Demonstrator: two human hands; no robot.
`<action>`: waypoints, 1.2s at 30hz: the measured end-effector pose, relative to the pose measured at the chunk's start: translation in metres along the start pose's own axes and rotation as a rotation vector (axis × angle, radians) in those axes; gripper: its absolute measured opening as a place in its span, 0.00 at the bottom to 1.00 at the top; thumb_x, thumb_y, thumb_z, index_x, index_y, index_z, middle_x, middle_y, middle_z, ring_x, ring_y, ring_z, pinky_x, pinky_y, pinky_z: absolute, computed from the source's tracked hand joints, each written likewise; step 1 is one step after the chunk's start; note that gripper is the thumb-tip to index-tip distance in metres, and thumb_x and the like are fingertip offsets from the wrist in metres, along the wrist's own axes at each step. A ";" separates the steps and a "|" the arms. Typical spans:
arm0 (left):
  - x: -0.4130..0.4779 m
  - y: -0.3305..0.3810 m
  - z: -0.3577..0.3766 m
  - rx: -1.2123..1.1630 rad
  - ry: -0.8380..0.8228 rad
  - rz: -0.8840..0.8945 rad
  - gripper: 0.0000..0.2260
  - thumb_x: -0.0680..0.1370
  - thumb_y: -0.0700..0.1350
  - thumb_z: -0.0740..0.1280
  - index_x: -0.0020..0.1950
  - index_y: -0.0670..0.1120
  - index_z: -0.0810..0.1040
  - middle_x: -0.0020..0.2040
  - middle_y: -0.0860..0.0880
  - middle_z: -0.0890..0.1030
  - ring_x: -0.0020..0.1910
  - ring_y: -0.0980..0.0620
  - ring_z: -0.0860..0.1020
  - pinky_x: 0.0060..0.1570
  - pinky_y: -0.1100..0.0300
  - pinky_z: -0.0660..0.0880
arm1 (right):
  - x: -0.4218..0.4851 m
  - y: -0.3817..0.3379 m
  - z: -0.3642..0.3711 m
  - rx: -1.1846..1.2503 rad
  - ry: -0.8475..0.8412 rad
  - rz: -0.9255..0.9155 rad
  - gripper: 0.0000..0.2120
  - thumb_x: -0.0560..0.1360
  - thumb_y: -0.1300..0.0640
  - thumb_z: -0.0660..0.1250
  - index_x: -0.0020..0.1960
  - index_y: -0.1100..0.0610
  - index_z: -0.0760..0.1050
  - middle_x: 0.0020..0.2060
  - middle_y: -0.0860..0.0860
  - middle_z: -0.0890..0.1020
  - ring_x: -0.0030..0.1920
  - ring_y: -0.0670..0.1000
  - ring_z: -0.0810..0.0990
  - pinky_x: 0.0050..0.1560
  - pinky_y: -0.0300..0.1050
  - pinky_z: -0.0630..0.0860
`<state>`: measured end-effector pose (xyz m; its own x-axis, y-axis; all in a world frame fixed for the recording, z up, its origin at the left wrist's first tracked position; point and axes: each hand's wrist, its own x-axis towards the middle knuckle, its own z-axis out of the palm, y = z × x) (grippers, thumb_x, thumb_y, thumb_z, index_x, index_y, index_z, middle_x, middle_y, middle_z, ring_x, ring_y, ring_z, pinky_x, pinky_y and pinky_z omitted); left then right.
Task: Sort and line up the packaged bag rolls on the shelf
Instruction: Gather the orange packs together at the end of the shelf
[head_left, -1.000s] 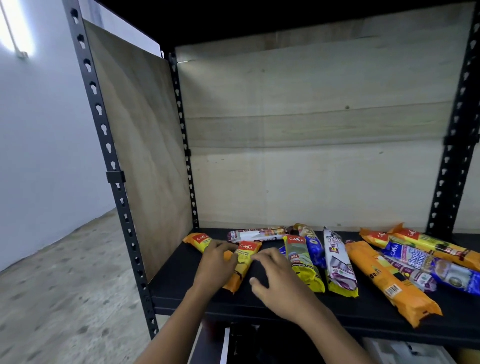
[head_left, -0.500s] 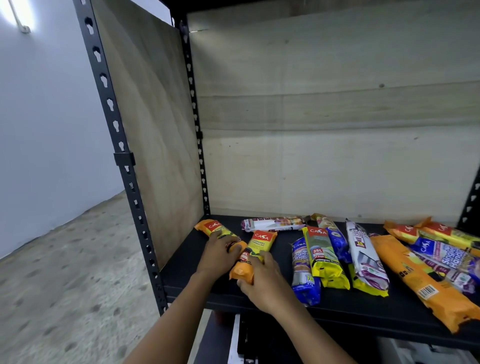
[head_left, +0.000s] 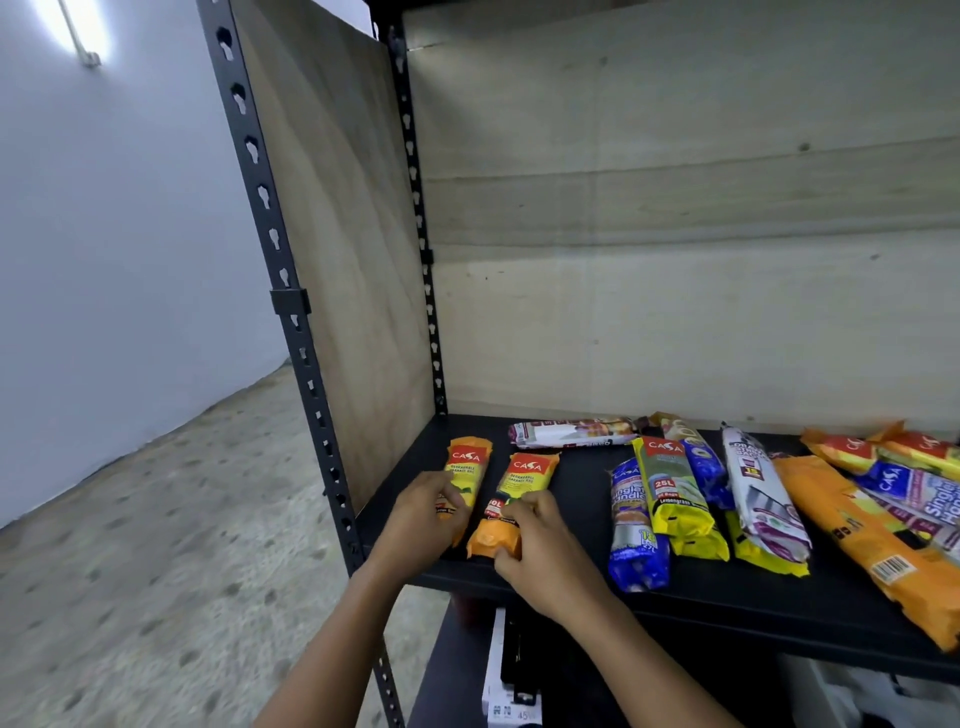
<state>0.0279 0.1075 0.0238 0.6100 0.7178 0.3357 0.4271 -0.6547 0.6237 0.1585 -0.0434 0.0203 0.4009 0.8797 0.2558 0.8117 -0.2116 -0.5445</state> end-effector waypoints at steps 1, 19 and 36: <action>-0.004 -0.001 -0.004 -0.013 0.000 -0.017 0.06 0.74 0.47 0.73 0.46 0.54 0.77 0.61 0.56 0.74 0.59 0.57 0.73 0.48 0.70 0.69 | -0.001 -0.003 0.003 0.012 -0.003 -0.014 0.25 0.77 0.48 0.66 0.71 0.52 0.68 0.69 0.47 0.61 0.60 0.50 0.75 0.55 0.47 0.77; -0.016 -0.012 -0.019 0.045 -0.029 -0.038 0.09 0.79 0.46 0.68 0.58 0.55 0.82 0.66 0.58 0.70 0.61 0.59 0.70 0.46 0.73 0.67 | 0.013 -0.019 0.027 0.134 -0.039 -0.062 0.25 0.76 0.42 0.66 0.71 0.49 0.69 0.68 0.44 0.62 0.61 0.47 0.73 0.57 0.43 0.75; -0.021 0.112 0.044 -0.042 0.087 0.331 0.08 0.79 0.46 0.68 0.57 0.50 0.81 0.55 0.55 0.77 0.55 0.63 0.74 0.53 0.78 0.64 | -0.038 0.041 -0.099 0.132 0.285 -0.055 0.15 0.78 0.44 0.64 0.64 0.44 0.75 0.59 0.41 0.75 0.56 0.41 0.74 0.55 0.38 0.72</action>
<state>0.0924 0.0089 0.0557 0.6508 0.4869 0.5826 0.1869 -0.8464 0.4986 0.2190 -0.1281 0.0675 0.4761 0.7294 0.4913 0.7807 -0.0935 -0.6178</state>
